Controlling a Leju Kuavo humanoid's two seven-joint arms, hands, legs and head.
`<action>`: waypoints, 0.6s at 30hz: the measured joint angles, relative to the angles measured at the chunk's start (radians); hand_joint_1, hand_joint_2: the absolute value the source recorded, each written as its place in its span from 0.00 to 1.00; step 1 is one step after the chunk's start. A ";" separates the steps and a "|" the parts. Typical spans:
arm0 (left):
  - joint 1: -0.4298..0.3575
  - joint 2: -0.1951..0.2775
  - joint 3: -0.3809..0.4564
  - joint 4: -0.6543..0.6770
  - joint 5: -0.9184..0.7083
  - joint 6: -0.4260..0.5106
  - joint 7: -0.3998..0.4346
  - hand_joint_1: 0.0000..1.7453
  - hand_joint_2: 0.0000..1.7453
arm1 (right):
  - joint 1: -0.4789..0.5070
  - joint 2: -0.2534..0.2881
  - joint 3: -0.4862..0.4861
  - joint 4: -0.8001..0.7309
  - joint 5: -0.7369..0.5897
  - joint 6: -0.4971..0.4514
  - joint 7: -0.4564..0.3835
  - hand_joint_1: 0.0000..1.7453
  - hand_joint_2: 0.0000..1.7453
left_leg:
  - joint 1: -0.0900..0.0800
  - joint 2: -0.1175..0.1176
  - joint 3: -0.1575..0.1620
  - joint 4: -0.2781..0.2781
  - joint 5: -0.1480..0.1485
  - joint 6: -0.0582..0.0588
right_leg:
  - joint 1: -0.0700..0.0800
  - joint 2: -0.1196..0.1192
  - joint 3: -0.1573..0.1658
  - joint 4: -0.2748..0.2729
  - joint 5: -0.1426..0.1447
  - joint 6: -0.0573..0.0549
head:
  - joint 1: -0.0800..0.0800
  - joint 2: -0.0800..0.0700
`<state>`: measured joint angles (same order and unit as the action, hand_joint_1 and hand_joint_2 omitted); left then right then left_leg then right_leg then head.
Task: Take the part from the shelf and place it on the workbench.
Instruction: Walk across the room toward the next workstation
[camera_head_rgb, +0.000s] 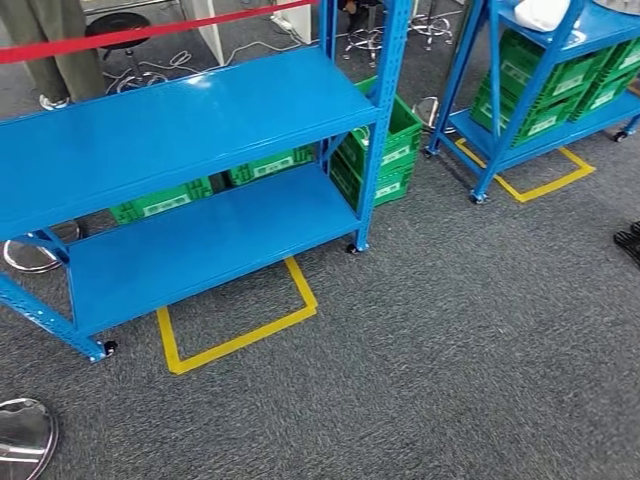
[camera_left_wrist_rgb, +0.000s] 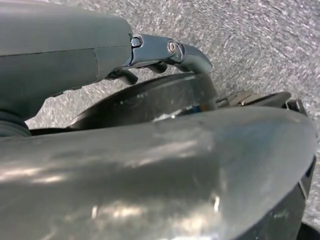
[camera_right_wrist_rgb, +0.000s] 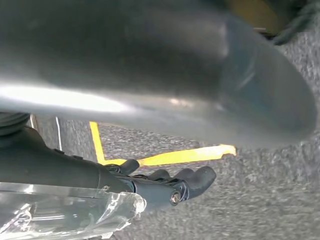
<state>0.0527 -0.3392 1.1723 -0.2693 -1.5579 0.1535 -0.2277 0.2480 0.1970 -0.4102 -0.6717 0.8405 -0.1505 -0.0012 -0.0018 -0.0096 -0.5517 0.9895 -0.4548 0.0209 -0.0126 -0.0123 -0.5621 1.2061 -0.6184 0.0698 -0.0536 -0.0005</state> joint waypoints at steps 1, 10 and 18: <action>0.000 0.000 0.000 0.000 0.000 -0.001 0.000 0.00 0.00 | 0.003 0.001 -0.003 0.000 0.000 0.000 0.000 0.00 0.00 | 0.000 -0.015 0.005 0.000 -0.005 0.002 | 0.000 0.006 -0.044 0.060 -0.023 0.002 | 0.001 0.000; -0.002 0.001 0.001 0.000 0.005 -0.001 -0.006 0.00 0.00 | 0.018 0.020 -0.022 -0.021 0.017 0.010 0.004 0.00 0.00 | 0.004 -0.129 0.055 0.002 -0.052 -0.033 | -0.008 0.081 -0.036 -0.169 0.163 -0.026 | 0.012 0.000; -0.001 0.004 0.002 0.002 0.008 0.001 -0.008 0.00 0.00 | 0.034 0.042 -0.034 -0.061 0.034 0.026 0.005 0.00 0.00 | -0.004 -0.003 -0.136 0.287 -0.135 -0.057 | -0.002 -0.028 0.022 -0.181 0.128 -0.057 | -0.002 0.000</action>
<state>0.0516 -0.3357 1.1744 -0.2676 -1.5499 0.1549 -0.2360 0.2821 0.2392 -0.4446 -0.7331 0.8744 -0.1246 0.0038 -0.0061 -0.0128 -0.6878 1.2763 -0.5903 -0.0359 -0.0141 -0.0400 -0.5403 1.0252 -0.4904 0.0132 -0.0556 -0.0008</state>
